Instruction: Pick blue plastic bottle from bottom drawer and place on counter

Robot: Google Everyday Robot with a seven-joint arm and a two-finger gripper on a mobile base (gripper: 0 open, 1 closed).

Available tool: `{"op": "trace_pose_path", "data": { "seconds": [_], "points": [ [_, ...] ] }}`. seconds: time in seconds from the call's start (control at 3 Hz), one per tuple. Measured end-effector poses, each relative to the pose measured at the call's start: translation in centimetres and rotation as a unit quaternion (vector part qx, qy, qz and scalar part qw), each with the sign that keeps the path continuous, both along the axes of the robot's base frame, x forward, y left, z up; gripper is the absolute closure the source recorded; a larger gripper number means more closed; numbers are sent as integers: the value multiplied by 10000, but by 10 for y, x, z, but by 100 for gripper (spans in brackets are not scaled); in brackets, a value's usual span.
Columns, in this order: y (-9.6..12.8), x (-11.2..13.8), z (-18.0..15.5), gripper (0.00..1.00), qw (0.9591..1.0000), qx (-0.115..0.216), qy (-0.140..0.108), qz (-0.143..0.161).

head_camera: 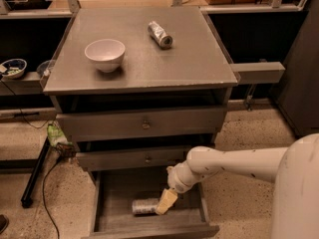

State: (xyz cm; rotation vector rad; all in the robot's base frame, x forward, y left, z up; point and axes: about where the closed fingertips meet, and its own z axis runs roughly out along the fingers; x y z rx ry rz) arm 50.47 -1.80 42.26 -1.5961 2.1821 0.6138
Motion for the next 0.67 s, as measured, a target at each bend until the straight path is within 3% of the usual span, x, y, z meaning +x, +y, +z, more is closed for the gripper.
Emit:
{"op": "trace_pose_path", "data": {
  "seconds": [0.67],
  "points": [
    [16,20,-42,0,9996,233,-69,-144]
  ]
}}
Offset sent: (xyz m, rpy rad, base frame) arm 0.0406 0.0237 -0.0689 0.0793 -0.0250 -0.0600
